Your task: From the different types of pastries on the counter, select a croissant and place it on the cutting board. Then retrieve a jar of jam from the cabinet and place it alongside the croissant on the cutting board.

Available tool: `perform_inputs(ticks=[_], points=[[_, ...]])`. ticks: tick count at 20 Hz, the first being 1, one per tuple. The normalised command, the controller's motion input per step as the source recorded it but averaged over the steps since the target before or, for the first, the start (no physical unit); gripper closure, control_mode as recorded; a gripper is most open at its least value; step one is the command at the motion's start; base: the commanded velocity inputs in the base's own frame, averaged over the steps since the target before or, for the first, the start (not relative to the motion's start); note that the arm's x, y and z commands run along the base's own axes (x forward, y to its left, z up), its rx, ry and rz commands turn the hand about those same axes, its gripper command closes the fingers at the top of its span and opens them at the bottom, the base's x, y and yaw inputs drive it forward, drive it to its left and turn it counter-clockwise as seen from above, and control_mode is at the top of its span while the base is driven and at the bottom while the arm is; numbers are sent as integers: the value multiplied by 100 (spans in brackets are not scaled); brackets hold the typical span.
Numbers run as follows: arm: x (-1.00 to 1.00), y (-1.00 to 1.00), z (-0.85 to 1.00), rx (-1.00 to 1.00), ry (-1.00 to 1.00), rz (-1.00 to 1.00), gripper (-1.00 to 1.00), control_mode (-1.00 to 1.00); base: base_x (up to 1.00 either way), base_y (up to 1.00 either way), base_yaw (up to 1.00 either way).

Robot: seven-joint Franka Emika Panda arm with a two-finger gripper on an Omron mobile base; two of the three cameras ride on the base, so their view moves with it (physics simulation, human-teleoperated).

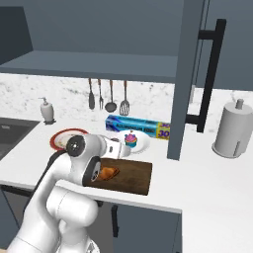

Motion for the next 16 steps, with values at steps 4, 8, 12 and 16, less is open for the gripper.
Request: perform_inputs(ticks=[4,8,12,16], points=[[1,-1,-1,0,0,1,100,-100,0,0,0],[1,-38,-1,6,0,24,100,-100,0,0,0],[-6,-47,0,6,-1,42,100,-100,0,0,0],[-8,-20,-5,3,-1,27,100,-100,0,0,0]])
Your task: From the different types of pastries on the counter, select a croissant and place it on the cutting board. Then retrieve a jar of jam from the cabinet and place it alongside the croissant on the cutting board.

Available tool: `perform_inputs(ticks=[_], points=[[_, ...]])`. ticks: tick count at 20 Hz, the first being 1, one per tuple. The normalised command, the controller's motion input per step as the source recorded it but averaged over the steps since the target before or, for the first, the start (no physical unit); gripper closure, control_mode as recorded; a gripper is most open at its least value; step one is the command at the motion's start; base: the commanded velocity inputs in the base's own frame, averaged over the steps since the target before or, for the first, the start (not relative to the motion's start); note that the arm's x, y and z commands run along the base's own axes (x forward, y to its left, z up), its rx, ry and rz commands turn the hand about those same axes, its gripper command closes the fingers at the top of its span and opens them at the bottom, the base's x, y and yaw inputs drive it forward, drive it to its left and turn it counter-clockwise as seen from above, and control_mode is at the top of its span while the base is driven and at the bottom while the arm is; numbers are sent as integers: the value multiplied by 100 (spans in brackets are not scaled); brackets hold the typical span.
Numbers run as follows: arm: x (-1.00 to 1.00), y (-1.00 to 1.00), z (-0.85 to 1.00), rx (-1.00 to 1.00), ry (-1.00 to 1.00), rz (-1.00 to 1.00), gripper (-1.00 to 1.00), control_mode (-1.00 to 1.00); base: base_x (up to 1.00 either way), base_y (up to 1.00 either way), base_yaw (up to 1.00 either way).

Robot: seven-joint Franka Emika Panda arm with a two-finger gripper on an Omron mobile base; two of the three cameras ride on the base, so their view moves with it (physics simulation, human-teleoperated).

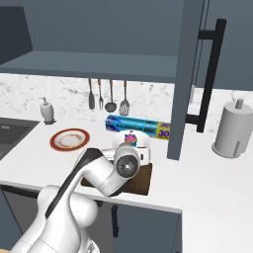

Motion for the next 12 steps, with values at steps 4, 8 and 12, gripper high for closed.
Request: perform_inputs(ticks=[4,8,12], points=[[-9,-26,0,10,-3,32,100,-100,0,0,0],[-24,-37,0,12,-6,62,100,-100,0,0,0],[-13,-5,0,5,0,16,100,-100,0,0,0]])
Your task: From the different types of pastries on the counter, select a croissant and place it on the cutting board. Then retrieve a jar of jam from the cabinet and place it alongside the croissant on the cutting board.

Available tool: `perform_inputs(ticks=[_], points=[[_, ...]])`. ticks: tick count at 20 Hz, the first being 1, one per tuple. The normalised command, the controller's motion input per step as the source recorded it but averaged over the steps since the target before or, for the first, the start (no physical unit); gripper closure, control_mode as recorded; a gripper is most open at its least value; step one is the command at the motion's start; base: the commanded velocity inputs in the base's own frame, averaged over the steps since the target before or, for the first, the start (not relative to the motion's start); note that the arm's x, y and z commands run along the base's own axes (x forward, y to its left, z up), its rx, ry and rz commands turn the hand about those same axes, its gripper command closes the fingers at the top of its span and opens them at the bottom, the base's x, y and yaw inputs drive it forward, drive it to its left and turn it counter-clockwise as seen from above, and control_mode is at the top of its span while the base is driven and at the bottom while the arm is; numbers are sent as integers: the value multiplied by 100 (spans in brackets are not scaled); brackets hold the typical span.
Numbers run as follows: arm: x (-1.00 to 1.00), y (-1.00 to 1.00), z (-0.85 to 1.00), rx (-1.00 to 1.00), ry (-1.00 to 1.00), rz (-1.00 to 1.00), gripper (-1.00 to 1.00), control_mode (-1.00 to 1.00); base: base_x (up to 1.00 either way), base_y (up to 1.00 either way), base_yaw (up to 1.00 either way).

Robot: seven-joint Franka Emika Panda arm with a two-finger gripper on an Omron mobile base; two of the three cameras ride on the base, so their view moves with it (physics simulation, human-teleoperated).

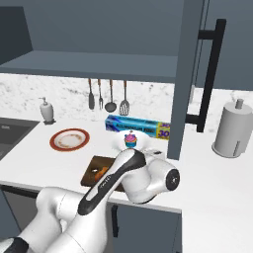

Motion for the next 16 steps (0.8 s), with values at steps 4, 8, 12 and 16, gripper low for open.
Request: perform_inputs(ticks=[4,8,12,16], points=[[-29,0,15,4,11,7,100,-100,0,0,0],[-9,5,3,0,17,11,100,-100,0,0,0],[-4,15,0,0,12,7,100,-100,0,0,0],[-11,10,-6,-6,-10,6,100,-100,0,0,0]])
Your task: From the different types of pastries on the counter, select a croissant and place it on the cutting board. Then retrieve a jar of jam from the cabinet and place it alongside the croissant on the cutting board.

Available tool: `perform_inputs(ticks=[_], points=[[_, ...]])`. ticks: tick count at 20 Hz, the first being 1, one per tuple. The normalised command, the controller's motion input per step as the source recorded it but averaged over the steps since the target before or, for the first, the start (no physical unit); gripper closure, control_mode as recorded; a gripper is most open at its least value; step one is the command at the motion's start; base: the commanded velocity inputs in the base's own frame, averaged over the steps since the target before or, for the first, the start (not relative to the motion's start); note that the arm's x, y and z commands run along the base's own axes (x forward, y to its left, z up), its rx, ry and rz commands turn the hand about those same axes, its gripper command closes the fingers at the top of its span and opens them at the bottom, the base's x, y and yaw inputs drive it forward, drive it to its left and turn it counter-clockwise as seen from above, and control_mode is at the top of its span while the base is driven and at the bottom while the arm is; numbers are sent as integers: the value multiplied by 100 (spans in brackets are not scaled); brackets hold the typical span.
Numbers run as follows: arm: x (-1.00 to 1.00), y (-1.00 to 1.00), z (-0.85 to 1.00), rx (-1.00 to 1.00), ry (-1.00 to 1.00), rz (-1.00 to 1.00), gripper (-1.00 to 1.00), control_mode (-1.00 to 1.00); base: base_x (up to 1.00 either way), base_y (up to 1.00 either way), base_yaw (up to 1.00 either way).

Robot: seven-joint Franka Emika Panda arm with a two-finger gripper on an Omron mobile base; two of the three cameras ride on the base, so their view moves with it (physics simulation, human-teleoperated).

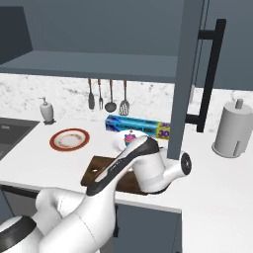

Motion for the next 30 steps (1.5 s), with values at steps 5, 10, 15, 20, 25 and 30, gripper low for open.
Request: perform_inputs(ticks=[5,10,15,20,25,30], points=[[-31,29,-33,-24,-38,6,100,-100,0,0,0],[-32,36,-13,-26,-44,6,100,-100,0,0,0],[-6,31,1,-7,-2,4,100,-100,0,0,0],[2,15,-3,-3,1,2,100,-100,0,0,0],[48,-51,-37,7,0,16,100,-100,0,0,0],[84,-54,-40,7,-1,23,100,-100,0,0,0]])
